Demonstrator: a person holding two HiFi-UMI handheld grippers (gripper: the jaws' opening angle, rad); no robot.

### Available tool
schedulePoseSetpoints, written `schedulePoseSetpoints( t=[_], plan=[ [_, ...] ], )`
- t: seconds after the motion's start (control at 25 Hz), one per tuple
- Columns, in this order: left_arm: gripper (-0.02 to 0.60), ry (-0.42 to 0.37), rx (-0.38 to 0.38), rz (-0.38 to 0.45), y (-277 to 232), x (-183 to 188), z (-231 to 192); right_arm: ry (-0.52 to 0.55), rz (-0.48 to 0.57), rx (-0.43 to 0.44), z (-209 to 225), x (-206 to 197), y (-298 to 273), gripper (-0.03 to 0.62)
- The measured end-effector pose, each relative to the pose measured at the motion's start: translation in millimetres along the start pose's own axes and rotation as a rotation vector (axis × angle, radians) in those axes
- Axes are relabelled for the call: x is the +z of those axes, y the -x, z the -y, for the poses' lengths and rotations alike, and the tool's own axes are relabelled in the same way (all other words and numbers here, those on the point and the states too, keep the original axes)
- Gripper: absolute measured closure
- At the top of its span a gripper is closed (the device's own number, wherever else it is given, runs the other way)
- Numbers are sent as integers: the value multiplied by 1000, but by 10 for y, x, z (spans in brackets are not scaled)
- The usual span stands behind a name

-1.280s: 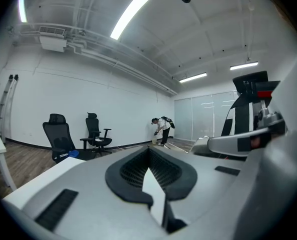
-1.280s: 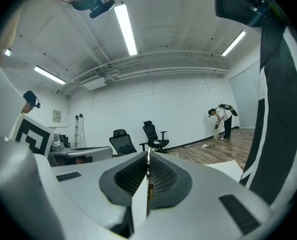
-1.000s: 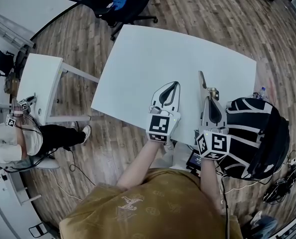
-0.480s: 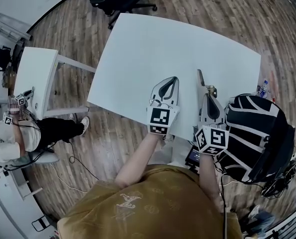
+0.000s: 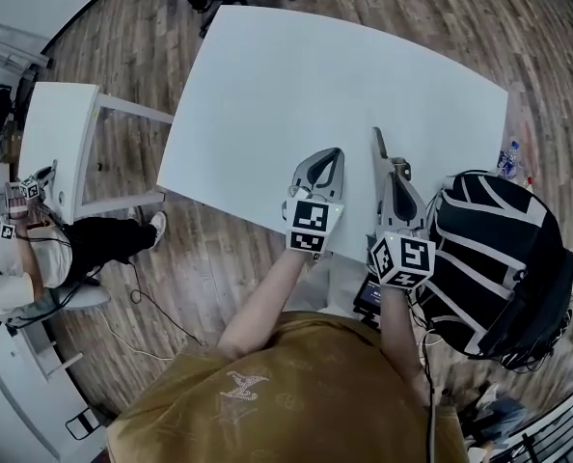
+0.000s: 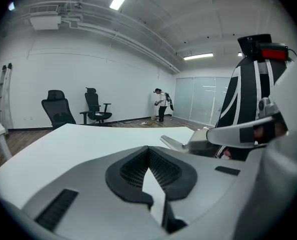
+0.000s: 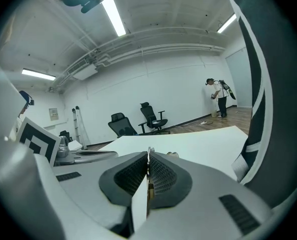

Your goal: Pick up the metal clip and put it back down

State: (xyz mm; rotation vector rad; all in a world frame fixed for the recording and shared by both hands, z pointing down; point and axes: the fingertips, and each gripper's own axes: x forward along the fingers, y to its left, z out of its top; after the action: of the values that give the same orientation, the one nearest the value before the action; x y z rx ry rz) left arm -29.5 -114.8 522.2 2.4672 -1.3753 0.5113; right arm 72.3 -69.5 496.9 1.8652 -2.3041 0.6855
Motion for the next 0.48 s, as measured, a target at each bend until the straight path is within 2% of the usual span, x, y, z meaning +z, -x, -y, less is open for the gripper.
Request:
schedulePoseSetpoints(
  t=[0.48],
  plan=[
    [575, 19, 5, -72, -114, -321, -86, -89, -40, 49, 35, -258, -170, 577]
  ],
)
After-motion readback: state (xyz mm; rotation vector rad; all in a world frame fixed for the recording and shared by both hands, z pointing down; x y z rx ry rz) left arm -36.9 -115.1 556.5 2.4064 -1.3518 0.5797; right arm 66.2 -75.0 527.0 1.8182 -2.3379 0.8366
